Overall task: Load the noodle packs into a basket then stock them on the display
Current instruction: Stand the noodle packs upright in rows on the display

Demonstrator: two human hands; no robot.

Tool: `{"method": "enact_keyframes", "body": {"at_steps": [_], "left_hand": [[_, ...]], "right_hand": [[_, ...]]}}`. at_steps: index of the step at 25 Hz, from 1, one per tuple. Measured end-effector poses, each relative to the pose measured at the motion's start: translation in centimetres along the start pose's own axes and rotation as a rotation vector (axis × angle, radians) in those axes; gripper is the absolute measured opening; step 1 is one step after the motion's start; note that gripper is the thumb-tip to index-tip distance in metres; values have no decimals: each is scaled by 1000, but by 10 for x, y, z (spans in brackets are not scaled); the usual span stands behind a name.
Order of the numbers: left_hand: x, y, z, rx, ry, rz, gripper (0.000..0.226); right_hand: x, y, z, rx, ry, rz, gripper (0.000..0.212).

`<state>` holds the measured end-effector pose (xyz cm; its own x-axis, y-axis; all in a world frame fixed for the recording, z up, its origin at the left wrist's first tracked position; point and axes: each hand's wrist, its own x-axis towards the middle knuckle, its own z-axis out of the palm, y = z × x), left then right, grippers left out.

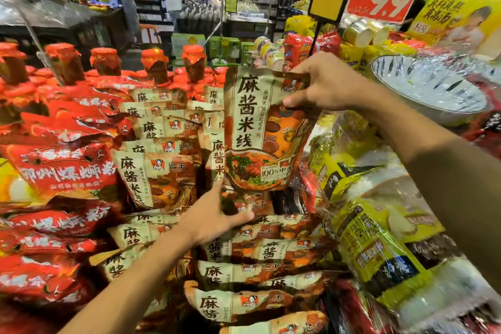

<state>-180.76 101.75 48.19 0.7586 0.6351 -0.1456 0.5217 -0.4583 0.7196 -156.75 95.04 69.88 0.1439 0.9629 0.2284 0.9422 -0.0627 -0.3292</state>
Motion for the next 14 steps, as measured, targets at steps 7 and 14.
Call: {"method": "enact_keyframes", "body": {"at_steps": [7, 14], "left_hand": [[3, -16, 12, 620, -74, 166, 71], [3, -35, 16, 561, -6, 255, 51]], "right_hand": [[4, 28, 38, -138, -49, 46, 26], [-5, 56, 112, -89, -256, 91, 16]]}}
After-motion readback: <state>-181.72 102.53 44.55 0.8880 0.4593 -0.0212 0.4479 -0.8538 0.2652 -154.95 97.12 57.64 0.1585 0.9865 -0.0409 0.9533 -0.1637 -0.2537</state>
